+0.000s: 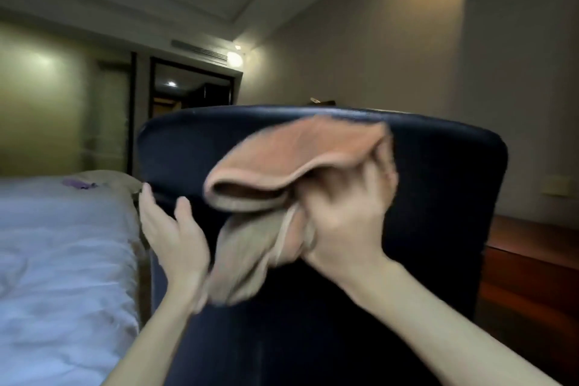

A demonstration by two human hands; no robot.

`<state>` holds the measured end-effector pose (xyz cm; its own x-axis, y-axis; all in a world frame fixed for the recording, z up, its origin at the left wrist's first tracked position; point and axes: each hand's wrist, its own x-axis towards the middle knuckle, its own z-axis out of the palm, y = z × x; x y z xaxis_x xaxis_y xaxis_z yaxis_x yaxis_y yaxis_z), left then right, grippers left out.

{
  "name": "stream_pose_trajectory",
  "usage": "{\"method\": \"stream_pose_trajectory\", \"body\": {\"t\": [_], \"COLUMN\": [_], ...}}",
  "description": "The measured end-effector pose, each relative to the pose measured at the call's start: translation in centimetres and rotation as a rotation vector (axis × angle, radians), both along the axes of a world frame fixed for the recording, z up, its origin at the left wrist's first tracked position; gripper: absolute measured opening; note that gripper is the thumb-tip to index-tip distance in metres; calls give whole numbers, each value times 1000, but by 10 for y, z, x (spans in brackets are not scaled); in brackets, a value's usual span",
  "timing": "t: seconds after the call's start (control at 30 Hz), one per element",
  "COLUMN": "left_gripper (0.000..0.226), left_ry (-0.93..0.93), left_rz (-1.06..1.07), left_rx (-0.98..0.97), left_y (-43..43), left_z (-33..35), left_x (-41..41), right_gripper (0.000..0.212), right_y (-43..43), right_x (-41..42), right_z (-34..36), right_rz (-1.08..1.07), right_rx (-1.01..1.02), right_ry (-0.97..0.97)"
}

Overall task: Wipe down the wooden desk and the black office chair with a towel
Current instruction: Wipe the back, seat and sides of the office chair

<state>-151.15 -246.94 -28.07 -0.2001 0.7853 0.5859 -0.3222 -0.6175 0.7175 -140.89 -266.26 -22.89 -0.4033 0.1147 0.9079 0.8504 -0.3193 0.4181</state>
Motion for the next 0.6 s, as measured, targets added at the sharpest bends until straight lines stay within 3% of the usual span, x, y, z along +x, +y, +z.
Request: {"method": "stream_pose_trajectory", "body": {"t": [0.1, 0.17, 0.27, 0.4, 0.6], "left_gripper": [58, 56, 51, 60, 70], "left_ry": [60, 86, 47, 26, 2], "left_rz": [3, -44, -84, -333, -352], "left_rx": [-54, -81, -141, -411, -437], "left_y": [-1, 2, 22, 54, 43], "left_z": [-12, -21, -25, -20, -30], "left_x": [7, 2, -10, -26, -34], "right_gripper": [15, 18, 15, 16, 31], "right_y": [16, 12, -12, -66, -28], "right_x": [1, 1, 0, 15, -10], "right_z": [-38, -40, -9, 51, 60], "right_rz": [-44, -76, -73, -159, -92], "right_rx": [-408, -460, -216, 93, 261], "right_ry": [-251, -278, -280, -228, 64]}}
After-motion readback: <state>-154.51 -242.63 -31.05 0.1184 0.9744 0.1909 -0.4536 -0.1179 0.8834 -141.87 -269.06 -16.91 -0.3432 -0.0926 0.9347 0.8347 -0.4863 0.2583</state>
